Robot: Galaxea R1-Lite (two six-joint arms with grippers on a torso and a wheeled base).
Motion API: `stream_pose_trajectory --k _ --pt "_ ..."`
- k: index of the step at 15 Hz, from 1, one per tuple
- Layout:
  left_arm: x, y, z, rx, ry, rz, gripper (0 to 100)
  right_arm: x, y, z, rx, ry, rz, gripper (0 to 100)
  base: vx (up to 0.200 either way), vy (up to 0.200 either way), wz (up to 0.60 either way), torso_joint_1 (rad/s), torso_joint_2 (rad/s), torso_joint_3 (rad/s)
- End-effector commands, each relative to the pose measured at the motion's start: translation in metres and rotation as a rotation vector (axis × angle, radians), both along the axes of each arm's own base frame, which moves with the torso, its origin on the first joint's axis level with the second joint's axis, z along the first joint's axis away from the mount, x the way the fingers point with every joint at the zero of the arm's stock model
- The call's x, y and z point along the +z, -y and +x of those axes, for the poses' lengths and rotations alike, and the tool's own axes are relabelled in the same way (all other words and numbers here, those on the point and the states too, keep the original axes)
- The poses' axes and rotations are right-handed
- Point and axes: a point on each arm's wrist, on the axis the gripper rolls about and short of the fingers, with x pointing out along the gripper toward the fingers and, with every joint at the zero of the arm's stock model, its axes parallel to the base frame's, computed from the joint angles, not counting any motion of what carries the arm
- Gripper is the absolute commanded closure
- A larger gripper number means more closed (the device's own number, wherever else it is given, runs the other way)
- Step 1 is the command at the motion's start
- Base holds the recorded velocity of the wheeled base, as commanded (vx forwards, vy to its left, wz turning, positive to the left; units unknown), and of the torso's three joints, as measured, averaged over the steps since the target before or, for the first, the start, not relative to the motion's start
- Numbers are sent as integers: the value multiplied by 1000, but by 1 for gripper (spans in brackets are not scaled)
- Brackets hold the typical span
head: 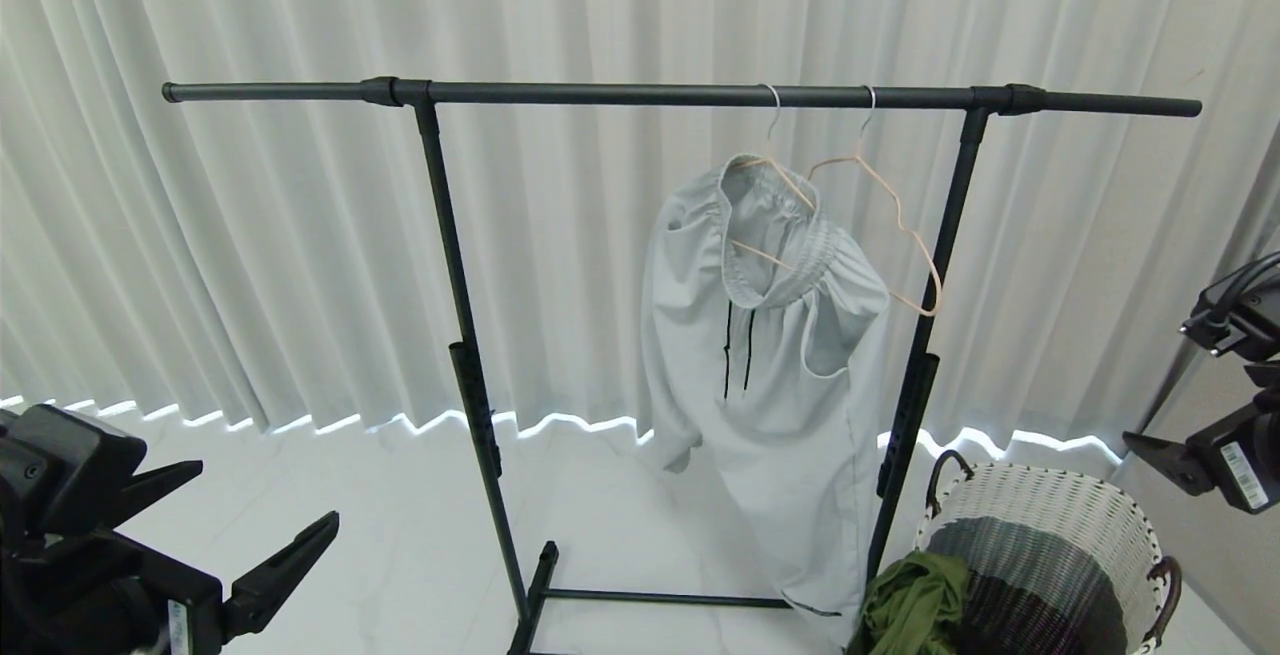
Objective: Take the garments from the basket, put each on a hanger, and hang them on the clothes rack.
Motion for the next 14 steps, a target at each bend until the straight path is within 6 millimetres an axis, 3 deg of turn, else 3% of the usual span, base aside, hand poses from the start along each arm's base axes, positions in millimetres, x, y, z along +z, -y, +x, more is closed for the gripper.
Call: stream_pose_trajectory --k 1,10,14 --pt "6 1 3 -1 19 -3 0 -3 1 -1 -15 -10 -10 0 0 0 0 -178 476 295" --pt "6 1 3 -3 14 -1 0 -18 4 -8 -38 -57 -35 0 0 0 0 -133 462 328" --pt "3 2 6 -9 -6 0 0 -33 8 -15 -50 -102 -44 0 0 0 0 -15 102 87"
